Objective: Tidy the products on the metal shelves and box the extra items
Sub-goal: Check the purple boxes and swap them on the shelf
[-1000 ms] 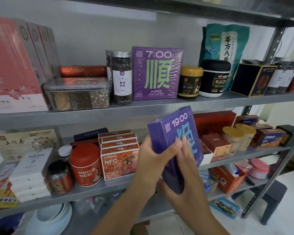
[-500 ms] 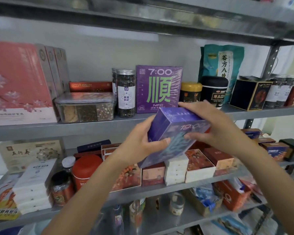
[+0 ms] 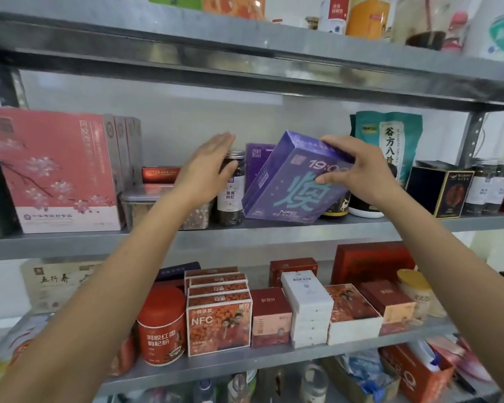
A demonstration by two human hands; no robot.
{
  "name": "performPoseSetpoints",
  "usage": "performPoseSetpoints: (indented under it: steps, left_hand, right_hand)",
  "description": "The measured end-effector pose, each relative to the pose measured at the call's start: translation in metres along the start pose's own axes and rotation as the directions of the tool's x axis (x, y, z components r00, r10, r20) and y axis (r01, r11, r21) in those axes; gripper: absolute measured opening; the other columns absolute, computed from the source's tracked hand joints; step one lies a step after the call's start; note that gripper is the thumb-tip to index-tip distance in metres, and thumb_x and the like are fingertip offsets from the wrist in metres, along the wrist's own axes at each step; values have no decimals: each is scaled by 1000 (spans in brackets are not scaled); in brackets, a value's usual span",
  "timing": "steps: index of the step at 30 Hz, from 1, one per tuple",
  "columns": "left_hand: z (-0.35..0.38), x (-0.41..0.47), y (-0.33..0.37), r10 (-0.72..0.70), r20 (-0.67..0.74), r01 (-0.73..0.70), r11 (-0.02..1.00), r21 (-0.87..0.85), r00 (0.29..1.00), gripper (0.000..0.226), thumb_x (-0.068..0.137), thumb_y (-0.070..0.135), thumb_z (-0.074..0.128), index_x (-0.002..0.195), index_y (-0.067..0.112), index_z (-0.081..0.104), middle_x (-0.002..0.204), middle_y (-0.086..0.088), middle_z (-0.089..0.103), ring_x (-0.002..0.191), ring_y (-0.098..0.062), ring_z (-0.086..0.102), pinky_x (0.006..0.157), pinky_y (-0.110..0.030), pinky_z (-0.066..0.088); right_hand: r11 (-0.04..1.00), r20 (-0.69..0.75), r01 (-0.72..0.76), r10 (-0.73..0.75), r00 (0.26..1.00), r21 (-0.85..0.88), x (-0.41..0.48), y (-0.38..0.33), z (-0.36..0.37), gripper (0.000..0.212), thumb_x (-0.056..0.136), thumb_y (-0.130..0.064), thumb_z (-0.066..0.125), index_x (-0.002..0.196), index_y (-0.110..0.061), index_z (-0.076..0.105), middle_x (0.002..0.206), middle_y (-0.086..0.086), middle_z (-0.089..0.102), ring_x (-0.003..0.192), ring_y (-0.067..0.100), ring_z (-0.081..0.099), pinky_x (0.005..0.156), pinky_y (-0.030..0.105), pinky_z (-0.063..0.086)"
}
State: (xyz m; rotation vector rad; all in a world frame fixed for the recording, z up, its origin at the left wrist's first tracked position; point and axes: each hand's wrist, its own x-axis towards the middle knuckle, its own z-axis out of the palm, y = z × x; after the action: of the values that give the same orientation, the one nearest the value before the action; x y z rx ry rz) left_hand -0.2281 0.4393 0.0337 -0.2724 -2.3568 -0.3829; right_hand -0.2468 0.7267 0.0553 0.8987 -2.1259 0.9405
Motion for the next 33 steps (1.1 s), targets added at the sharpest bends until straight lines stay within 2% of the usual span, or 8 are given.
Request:
performPoseSetpoints:
  steps: [2,6,7,9,11,14,19,33]
  left_hand:
    - [5,4,-6,11,26,-11,1000,-12,1000,52,102,14,46,151,13,32,158,-6,31,148,-21,22,121,-34,17]
    - [8,7,-12,29,-51,-30,999,-17,998,52,92,-6,43,141,8,48,146,-10,47,136,-27,40,114,-36,31]
    - [9,7,-11,30,-60,-30,1000,-2,998,52,91,-6,43,141,8,48,146,-9,48,136,-27,40,113,-36,32]
    - [10,9,-11,37,-72,-36,999,17,997,51,91,-4,42,140,9,49,145,-9,49,135,-26,41,109,-35,33]
    - [12,8,-11,52,-85,-50,999,15,995,48,93,-2,41,139,9,49,144,-8,50,135,-26,41,108,-35,34]
    - [13,6,-16,62,-111,-63,998,-4,992,43,97,5,44,140,9,49,144,-7,50,134,-25,41,108,-36,36]
    - [14,3,-15,73,-89,-71,997,22,993,53,94,28,62,142,13,45,147,-6,45,137,-22,38,107,-36,34]
    - [24,2,-17,71,-129,-69,997,21,989,66,89,24,68,147,17,37,155,-4,36,145,-18,28,110,-38,34]
  right_hand:
    - [1000,38,-28,28,999,-12,13,3,4,72,68,-9,85,134,-11,56,105,-10,57,97,5,54,82,9,44]
    - [995,181,7,11,983,-99,34,9,17,71,74,-12,81,138,-14,52,110,-11,60,93,-18,49,90,23,40]
    - [992,223,24,4,975,-123,40,11,21,69,76,-14,80,139,-15,51,119,-6,61,104,-12,50,102,31,36]
    - [972,286,68,-2,958,-223,52,14,29,68,80,-16,76,142,-16,47,140,2,53,134,15,42,117,42,10]
    - [950,296,100,-8,955,-297,60,16,38,68,84,-18,73,145,-17,42,149,4,45,141,21,34,119,44,2]
    - [911,306,136,-11,952,-389,66,21,47,72,86,-26,72,147,-18,36,151,4,42,140,21,34,120,46,3]
    - [786,323,209,-12,946,-583,59,28,61,113,62,-50,86,149,-22,19,154,3,23,145,23,13,118,46,-7]
    - [776,257,126,49,965,-619,74,35,86,108,63,-45,87,147,-24,22,150,2,31,144,24,21,120,48,-4]
